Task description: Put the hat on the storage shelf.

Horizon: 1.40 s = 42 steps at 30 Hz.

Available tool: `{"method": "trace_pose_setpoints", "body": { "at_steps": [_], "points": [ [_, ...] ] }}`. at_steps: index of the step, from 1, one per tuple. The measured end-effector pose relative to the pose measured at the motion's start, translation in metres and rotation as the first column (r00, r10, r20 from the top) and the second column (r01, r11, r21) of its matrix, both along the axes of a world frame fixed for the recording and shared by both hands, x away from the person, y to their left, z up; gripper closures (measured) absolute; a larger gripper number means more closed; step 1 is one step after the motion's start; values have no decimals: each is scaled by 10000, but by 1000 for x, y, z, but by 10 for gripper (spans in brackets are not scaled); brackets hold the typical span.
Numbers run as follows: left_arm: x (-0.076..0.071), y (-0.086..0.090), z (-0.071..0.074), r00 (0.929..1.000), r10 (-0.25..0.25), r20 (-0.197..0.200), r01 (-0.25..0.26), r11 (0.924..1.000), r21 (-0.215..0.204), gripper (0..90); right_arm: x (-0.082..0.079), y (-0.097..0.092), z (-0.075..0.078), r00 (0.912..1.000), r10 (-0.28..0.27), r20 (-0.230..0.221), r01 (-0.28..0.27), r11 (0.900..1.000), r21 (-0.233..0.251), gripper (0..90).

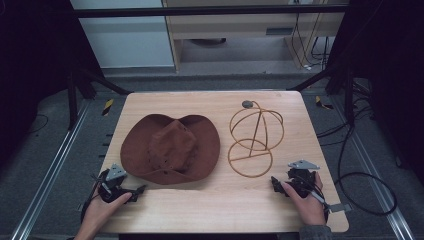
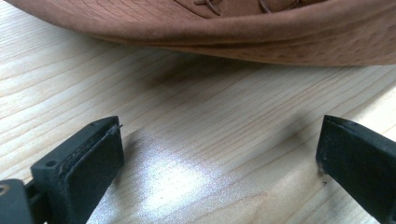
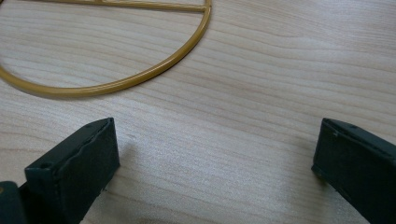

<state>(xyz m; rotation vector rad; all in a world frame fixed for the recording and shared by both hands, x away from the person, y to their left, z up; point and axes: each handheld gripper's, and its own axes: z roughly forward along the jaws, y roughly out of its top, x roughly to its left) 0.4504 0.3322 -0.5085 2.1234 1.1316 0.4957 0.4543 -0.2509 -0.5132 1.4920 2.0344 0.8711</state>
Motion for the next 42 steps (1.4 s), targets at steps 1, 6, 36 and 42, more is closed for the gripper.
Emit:
{"method": "trace_pose_setpoints", "body": {
  "at_steps": [1, 6, 36, 42],
  "points": [
    [0, 0, 0, 10000, 0, 0, 0, 10000, 0, 1, 0, 0, 0, 10000, -1, 0, 1, 10000, -1, 4],
    [-1, 0, 4, 9998, -194, -56, 193, 9997, -150, 31, 0, 0, 0, 10000, 4, 2, -4, 10000, -4, 4],
    [-31, 3, 59, 9732, -514, 2242, 919, 9805, -1738, 28, 0, 0, 0, 10000, 0, 12, 0, 10000, -5, 4],
    [-14, -18, 83, 9714, -1153, 2076, 1430, 9820, -1238, 29, 0, 0, 0, 10000, -4, 5, 4, 10000, -1, 4]
  ]
}}
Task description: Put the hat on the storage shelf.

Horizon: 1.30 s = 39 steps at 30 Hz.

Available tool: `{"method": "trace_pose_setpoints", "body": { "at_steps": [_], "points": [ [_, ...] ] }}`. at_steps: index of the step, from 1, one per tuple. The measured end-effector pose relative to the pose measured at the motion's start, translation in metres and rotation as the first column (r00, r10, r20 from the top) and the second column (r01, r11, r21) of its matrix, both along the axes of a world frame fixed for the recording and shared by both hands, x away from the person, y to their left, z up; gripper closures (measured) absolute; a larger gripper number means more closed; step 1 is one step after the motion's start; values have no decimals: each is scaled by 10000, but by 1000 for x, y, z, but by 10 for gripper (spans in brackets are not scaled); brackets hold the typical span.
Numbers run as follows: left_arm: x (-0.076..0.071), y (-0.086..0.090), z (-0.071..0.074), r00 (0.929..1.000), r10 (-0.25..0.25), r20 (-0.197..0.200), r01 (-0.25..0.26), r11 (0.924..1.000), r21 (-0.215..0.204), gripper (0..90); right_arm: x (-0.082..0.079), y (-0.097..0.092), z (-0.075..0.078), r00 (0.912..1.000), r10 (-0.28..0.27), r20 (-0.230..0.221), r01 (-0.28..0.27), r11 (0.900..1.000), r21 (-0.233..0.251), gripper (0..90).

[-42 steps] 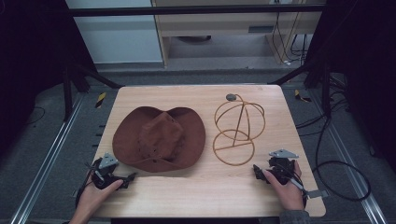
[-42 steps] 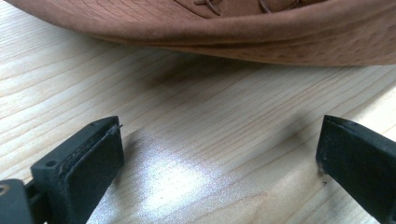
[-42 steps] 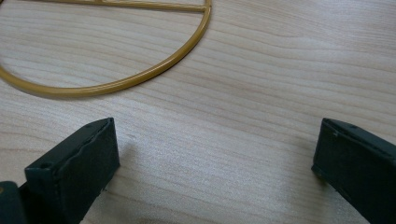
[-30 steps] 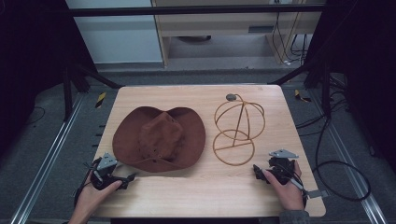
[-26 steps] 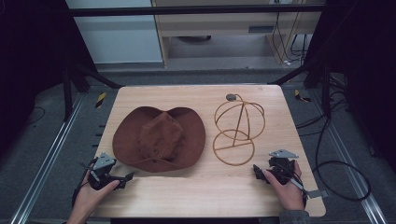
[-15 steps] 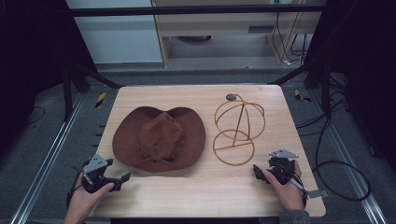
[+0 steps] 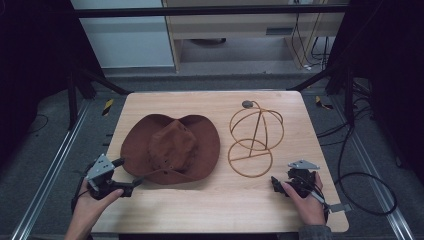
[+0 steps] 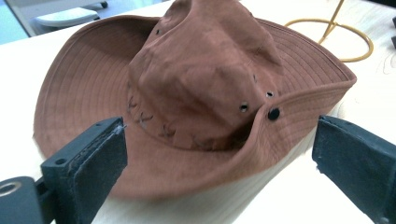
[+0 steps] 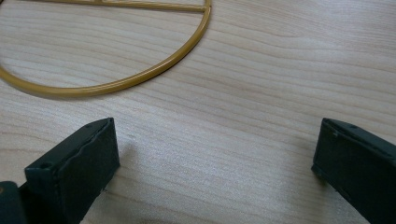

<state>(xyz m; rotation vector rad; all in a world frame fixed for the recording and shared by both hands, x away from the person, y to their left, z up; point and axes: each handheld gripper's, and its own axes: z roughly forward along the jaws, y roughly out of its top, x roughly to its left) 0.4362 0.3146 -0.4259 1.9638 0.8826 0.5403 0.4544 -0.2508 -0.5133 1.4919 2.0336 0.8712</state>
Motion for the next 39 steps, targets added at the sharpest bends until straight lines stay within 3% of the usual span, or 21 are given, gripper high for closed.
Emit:
{"method": "trace_pose_setpoints", "body": {
  "at_steps": [1, 4, 7, 15, 19, 26, 33, 37, 38, 39],
  "points": [
    [0, 0, 0, 10000, 0, 0, 0, 10000, 0, 29, 0, 0, 0, 10000, 0, 0, 0, 10000, 2, 4],
    [13, -13, 9, 9992, -352, -162, 363, 9969, 694, 29, 0, 0, 0, 10000, -1, -3, 1, 10000, 1, 4],
    [26, -25, 13, 9979, -569, -324, 602, 9919, 1114, 29, 0, 0, 0, 10000, -1, -5, 1, 10000, 4, 4],
    [58, -44, 19, 9907, -870, -1044, 1022, 9833, 1503, 33, 0, 0, 0, 10000, 3, 2, -3, 10000, -2, 4],
    [74, -54, 26, 9844, -1066, -1402, 1329, 9719, 1945, 34, 0, 0, 0, 10000, -1, -15, 1, 10000, 25, 4],
    [88, -60, 32, 9784, -1154, -1712, 1514, 9649, 2145, 34, 0, 0, 0, 10000, -4, -5, 4, 10000, 5, 4],
    [100, -81, 38, 9718, -1394, -1901, 1881, 9445, 2692, 35, 0, 0, 0, 10000, 0, -7, 0, 10000, 6, 4],
    [112, -96, 38, 9653, -1573, -2083, 2166, 9280, 3031, 39, 0, 0, 0, 10000, -3, -17, 3, 10000, 22, 4],
    [118, -100, 37, 9630, -1556, -2199, 2231, 9183, 3272, 42, 0, 0, 0, 10000, 3, -8, -3, 10000, 7, 4],
    [118, -100, 37, 9630, -1556, -2199, 2231, 9183, 3272, 43, 0, 0, 0, 10000, 3, -8, -3, 10000, 7, 4]
  ]
}}
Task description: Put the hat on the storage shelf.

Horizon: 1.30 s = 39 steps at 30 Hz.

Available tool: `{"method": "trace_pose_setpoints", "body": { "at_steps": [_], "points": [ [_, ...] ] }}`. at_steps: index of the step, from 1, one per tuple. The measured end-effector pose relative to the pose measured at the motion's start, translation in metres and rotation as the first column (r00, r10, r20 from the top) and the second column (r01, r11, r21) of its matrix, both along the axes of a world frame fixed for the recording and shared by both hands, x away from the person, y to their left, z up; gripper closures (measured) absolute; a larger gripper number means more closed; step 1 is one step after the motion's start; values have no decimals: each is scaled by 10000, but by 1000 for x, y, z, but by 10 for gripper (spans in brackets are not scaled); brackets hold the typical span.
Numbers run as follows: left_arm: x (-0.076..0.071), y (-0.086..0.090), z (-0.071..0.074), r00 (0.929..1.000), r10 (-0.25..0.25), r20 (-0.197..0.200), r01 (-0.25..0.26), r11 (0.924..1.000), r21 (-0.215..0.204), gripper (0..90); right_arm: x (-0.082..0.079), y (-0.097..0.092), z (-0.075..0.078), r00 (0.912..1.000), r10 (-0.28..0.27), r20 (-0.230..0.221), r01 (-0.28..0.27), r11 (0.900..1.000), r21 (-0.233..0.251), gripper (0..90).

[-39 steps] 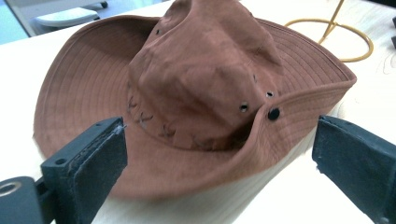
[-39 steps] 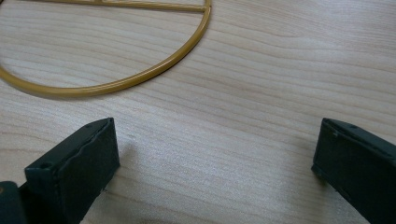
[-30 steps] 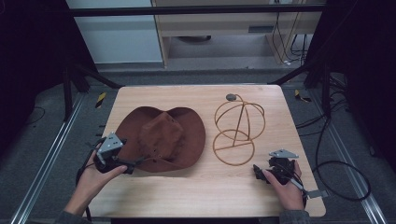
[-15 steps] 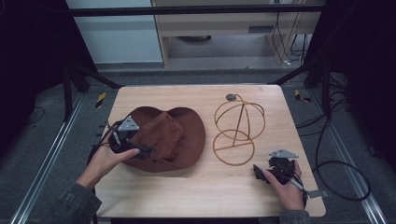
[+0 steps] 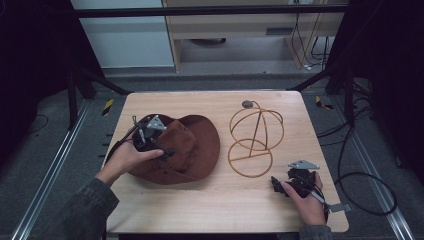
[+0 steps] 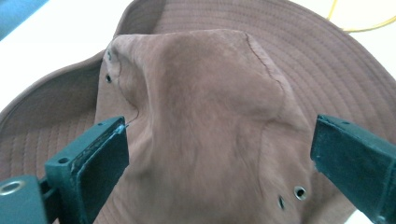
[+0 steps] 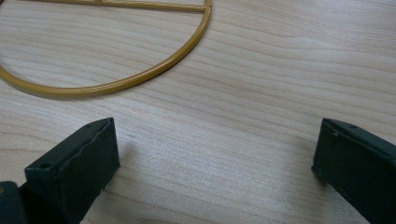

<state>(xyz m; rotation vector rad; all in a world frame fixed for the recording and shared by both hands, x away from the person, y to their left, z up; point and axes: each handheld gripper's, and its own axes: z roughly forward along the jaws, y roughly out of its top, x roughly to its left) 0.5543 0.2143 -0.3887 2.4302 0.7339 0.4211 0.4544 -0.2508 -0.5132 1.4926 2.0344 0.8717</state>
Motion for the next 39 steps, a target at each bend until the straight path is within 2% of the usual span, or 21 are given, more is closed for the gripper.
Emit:
{"method": "trace_pose_setpoints", "body": {
  "at_steps": [3, 5, 12, 14, 16, 21, 24, 29, 31, 32, 39],
  "points": [
    [12, -7, -2, 9997, 69, -215, -69, 10000, -12, 44, 0, 0, 0, 10000, 13, -11, -13, 10000, 17, 4],
    [18, -10, -3, 9998, 106, -196, -103, 9998, 174, 47, 0, 0, 0, 10000, 28, 3, -28, 10000, -7, 4],
    [31, -13, -8, 9986, 428, -304, -418, 9987, 303, 60, 0, 0, 0, 10000, 50, 4, -50, 10000, -9, 4],
    [35, -11, -10, 9982, 444, -415, -428, 9983, 390, 76, 0, 0, 0, 10000, 51, 5, -51, 10000, -10, 4],
    [37, -10, -12, 9972, 521, -537, -506, 9983, 300, 97, 0, 0, 0, 10000, 49, 6, -49, 10000, -10, 4],
    [40, -8, -15, 9947, 525, -879, -481, 9975, 512, 197, 0, 0, 0, 10000, 47, 0, -47, 10000, -7, 4],
    [42, -7, -17, 9920, 521, -1152, -482, 9982, 367, 267, 0, 0, 0, 10000, 47, 3, -47, 10000, -11, 4],
    [41, -10, -18, 9922, 405, -1178, -345, 9980, 529, 420, 0, 0, 0, 10000, 48, 4, -48, 10000, -8, 4],
    [41, -11, -18, 9923, 404, -1169, -335, 9976, 606, 546, 0, 0, 0, 10000, 43, 1, -43, 10000, -4, 4],
    [41, -11, -18, 9921, 402, -1186, -328, 9975, 630, 546, 0, 0, 0, 10000, 43, 1, -43, 10000, -4, 4],
    [42, -11, -18, 9917, 416, -1214, -306, 9954, 908, 775, 0, 0, 0, 10000, 50, 5, -50, 10000, -12, 4]
  ]
}}
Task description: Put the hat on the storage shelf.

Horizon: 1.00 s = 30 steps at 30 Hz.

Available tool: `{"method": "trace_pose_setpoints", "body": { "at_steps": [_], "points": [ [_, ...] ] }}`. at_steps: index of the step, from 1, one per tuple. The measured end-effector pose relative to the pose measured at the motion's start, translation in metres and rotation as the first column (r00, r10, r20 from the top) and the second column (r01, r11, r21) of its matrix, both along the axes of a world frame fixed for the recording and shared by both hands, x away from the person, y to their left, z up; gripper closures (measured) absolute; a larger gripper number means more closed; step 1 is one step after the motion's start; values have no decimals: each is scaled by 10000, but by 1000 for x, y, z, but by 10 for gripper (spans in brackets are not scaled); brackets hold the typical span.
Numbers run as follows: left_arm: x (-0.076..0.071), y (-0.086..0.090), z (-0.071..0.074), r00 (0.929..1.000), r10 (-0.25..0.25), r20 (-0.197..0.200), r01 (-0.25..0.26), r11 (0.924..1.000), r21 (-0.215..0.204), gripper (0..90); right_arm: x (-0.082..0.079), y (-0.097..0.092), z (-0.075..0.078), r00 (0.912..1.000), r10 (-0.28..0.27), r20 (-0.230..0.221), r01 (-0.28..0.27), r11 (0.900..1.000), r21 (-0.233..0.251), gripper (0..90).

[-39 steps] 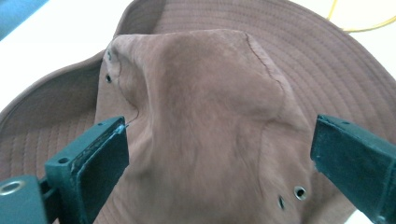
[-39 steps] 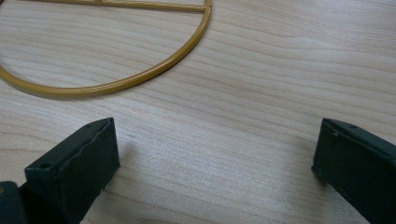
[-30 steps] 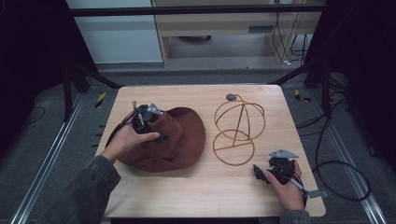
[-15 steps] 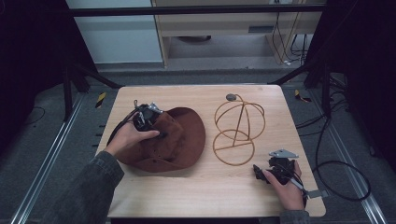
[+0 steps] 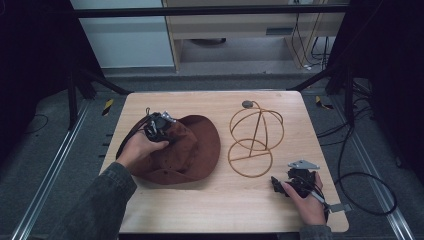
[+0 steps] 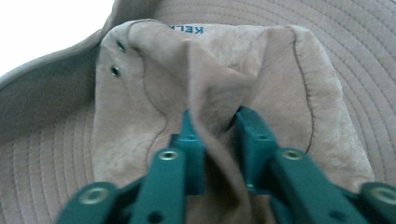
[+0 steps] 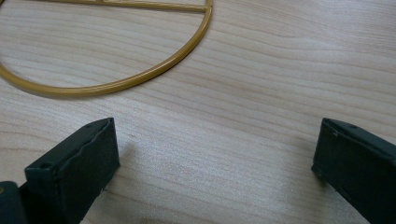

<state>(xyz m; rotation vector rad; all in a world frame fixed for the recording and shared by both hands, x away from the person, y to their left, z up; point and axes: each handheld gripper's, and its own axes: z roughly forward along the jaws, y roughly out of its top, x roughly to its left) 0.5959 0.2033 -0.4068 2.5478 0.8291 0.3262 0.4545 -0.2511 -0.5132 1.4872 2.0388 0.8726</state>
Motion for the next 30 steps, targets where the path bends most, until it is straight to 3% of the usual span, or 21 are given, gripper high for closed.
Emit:
{"method": "trace_pose_setpoints", "body": {
  "at_steps": [1, 5, 18, 30],
  "points": [
    [0, 0, 0, 10000, 18, 8, -18, 10000, -56, 828, 0, 0, 0, 10000, -3, 1, 3, 10000, 4, 4],
    [-3, 1, 4, 9999, 8, 138, -7, 10000, -92, 865, 0, 0, 0, 10000, -3, -3, 3, 10000, 9, 4],
    [-19, 7, 22, 9974, -132, 713, 166, 9988, -464, 886, 0, 0, 0, 10000, 7, -10, -7, 10000, 15, 4],
    [-47, 10, 55, 9855, -299, 1670, 473, 9938, -1007, 888, 0, -3, 0, 10000, 92, -12, -92, 10000, 32, 6]
  ]
}}
